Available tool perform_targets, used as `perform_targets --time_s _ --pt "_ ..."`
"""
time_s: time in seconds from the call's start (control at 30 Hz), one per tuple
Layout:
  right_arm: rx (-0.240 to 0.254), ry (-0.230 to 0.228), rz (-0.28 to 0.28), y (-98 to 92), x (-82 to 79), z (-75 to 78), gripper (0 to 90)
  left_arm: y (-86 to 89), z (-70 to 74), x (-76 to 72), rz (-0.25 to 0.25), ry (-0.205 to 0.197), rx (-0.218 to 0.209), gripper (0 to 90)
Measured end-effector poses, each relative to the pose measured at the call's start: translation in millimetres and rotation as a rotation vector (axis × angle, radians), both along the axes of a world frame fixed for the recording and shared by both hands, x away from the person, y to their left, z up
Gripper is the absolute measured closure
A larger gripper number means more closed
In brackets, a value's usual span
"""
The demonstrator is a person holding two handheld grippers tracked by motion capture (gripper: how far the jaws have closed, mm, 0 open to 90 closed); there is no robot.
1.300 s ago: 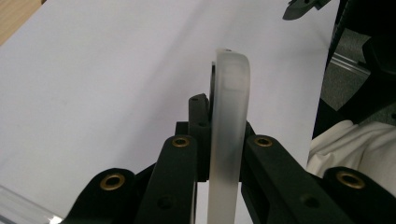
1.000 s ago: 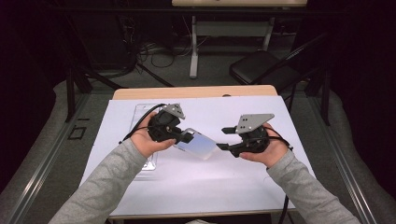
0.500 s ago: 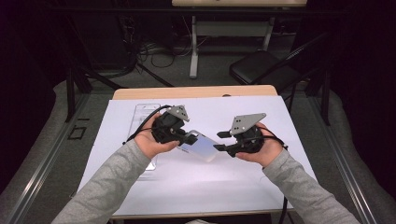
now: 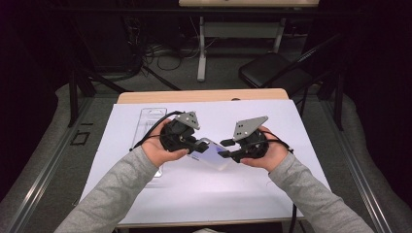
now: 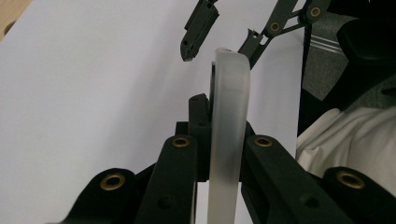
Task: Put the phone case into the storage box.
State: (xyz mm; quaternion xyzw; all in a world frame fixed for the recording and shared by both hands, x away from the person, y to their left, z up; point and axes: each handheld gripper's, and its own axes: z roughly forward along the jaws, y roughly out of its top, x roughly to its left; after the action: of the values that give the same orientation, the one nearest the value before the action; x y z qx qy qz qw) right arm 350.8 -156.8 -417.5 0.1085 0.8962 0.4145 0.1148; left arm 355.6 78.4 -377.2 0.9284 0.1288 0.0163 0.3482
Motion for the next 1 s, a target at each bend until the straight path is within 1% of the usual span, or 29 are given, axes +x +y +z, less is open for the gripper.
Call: perform_targets --time_s 0.2,0.4,0.43,0.8,0.93,1.0 --pt "-0.009 0.018 0.028 1.3 0.2 -0.3 67.5 -0.4 0.1 -1.4 -0.018 -0.009 0.004 86.2" --pt "-0.016 0.034 0.04 1.3 0.0 -0.7 71.4 -1.5 -0.7 -2.2 -0.018 -0.007 0.002 86.2" --pt "-0.014 0.047 0.046 1.0 0.1 -0.6 72.8 -1.7 -0.7 -2.2 -0.02 -0.006 0.001 86.2" --pt "-0.015 0.051 0.064 1.1 1.1 -0.5 78.5 -1.6 -1.2 -1.4 -0.019 -0.008 0.004 86.3" --pt "-0.017 0.04 0.073 1.1 1.1 -0.5 79.8 -1.6 -1.3 -1.1 -0.022 -0.01 0.005 86.2" --pt "-0.026 0.036 0.085 1.3 0.9 -0.2 80.5 -1.7 -1.6 -1.1 -0.026 -0.007 0.006 86.2"
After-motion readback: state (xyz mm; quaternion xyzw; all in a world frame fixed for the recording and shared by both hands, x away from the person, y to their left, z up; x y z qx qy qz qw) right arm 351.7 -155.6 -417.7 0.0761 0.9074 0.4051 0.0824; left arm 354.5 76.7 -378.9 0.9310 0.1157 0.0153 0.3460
